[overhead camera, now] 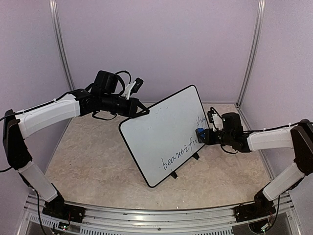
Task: Erase the whiteboard
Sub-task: Erase the whiteboard at the center of the board.
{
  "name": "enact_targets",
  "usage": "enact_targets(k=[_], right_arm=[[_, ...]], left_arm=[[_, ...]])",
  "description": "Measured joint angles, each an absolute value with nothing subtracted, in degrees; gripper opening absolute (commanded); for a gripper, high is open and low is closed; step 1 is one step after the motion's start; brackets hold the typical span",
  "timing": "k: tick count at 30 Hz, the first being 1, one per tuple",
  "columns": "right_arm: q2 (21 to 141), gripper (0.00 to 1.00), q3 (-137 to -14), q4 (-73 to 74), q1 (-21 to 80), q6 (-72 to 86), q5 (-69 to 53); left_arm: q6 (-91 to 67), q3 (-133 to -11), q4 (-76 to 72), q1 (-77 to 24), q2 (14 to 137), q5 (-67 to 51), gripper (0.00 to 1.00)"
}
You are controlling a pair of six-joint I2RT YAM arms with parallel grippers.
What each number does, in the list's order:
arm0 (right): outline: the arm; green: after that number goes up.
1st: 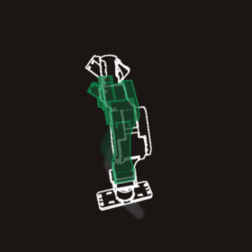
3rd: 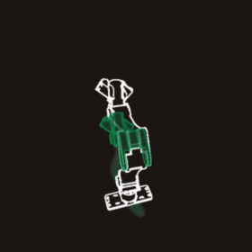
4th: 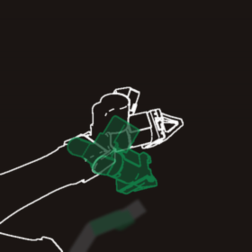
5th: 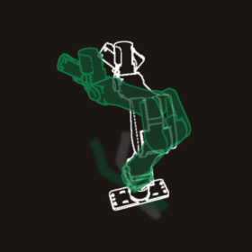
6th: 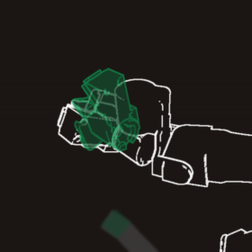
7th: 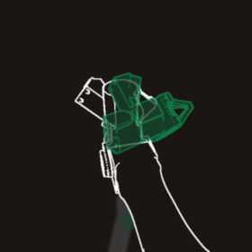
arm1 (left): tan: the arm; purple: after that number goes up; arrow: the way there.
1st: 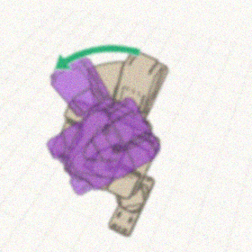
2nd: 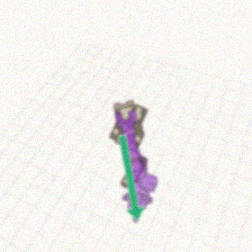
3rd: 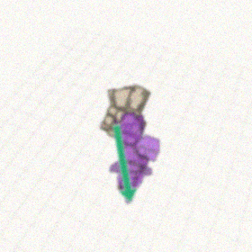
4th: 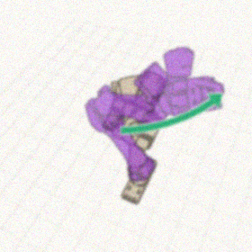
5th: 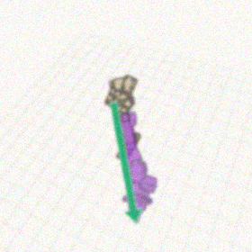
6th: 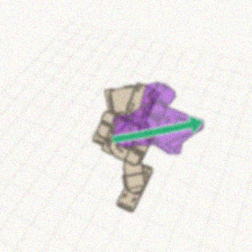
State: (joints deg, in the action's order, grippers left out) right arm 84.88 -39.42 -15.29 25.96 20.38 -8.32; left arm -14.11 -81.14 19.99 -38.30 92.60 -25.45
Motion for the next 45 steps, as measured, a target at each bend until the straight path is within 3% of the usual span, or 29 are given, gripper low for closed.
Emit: enact_targets(k=[10,22,35,45], right_arm=[[83.8,0.29,-37.0,-14.4,26.0,21.1,-9.3],[87.2,0.29,-48.0,-13.2,26.0,20.4,-8.3],[85.3,0.29,-38.7,-14.2,25.3,20.4,-6.6],[85.2,0.29,-41.3,-12.4,24.1,20.0,-6.6]], left_arm=[[-14.0,-81.1,19.9,-38.4,92.6,-25.5,0.00],[-14.8,-81.1,20.0,-38.4,92.6,-24.7,0.00],[-14.7,-81.1,19.9,-38.4,92.6,-25.0,0.00],[-14.5,-81.1,19.7,-38.6,92.6,-25.0,0.00]])
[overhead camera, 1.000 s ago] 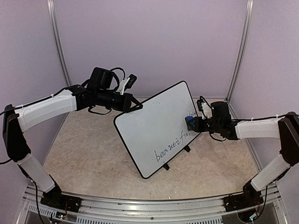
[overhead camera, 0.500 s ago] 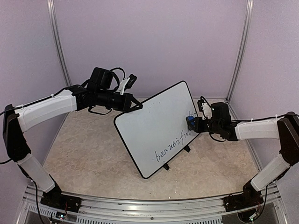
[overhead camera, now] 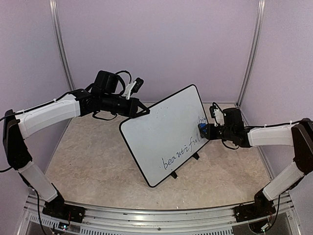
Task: Erase the whiteboard
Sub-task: Erase the whiteboard at the center of the board.
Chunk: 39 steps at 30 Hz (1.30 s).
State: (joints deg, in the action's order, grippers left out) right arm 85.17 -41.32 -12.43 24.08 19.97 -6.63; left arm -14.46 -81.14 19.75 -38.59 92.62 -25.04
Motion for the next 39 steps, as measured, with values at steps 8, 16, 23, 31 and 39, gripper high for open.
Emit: enact_targets(k=[8,16,23,31,39], right_arm=[[87.9,0.29,-48.3,-12.7,23.9,19.6,-6.8],[88.3,0.29,-47.0,-14.8,23.8,19.6,-6.8],[86.7,0.29,-39.2,-16.1,23.6,19.7,-6.6],[86.4,0.29,-39.0,-15.2,22.8,19.7,-6.8],[88.1,0.29,-47.3,-14.4,22.5,19.6,-8.4]], left_arm=[[-14.8,-81.1,19.9,-38.6,92.6,-24.5,0.00],[-15.0,-81.1,19.9,-38.6,92.6,-24.2,0.00],[-14.9,-81.1,19.8,-38.7,92.6,-24.2,0.00],[-14.9,-81.1,19.7,-38.7,92.6,-24.4,0.00],[-14.9,-81.1,19.7,-38.7,92.6,-24.3,0.00]])
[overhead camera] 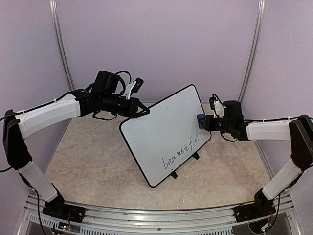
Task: Erase the whiteboard
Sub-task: Erase the whiteboard at the center of the board.
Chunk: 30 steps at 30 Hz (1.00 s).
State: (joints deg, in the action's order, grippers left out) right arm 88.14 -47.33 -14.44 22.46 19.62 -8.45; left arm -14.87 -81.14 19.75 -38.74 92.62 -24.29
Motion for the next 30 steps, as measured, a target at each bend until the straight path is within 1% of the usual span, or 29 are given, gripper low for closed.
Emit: enact_targets(k=[6,13,20,30], right_arm=[[88.9,0.29,-48.2,-16.9,22.4,20.9,-11.4],[88.9,0.28,-37.9,-29.1,22.5,24.6,-14.7],[89.8,0.28,-36.1,-36.8,25.1,27.0,-13.4],[94.5,0.28,-36.1,-47.0,25.5,29.5,-10.1]], left_arm=[[-15.0,-81.1,19.8,-38.7,92.6,-24.1,0.00],[-15.0,-81.1,19.8,-38.8,92.6,-24.2,0.00],[-15.0,-81.1,19.8,-38.8,92.6,-24.1,0.00],[-15.2,-81.1,19.8,-38.8,92.6,-23.6,0.00]])
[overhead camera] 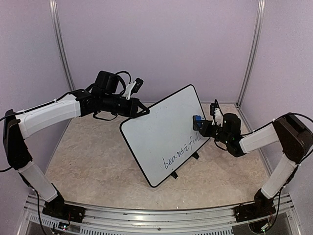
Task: Erase the whiteboard
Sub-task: Erase the whiteboard at the center of the board.
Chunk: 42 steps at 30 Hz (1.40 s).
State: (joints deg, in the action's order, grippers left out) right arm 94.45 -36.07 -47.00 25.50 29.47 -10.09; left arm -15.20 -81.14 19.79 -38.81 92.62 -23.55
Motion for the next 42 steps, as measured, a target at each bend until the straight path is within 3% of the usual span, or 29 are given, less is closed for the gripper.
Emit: enact_targets(k=[16,30,42], right_arm=[[97.9,0.28,-35.7,-51.5,23.0,31.0,-2.9],[100.3,0.28,-35.7,-50.9,19.7,32.7,-4.9],[100.2,0.29,-43.8,-42.3,23.6,28.5,-5.9]], left_arm=[[-15.8,-81.1,19.6,-39.2,92.7,-23.0,0.00],[-16.2,-81.1,19.7,-39.2,92.7,-22.7,0.00],[-17.7,-81.1,21.2,-39.2,92.7,-20.6,0.00]])
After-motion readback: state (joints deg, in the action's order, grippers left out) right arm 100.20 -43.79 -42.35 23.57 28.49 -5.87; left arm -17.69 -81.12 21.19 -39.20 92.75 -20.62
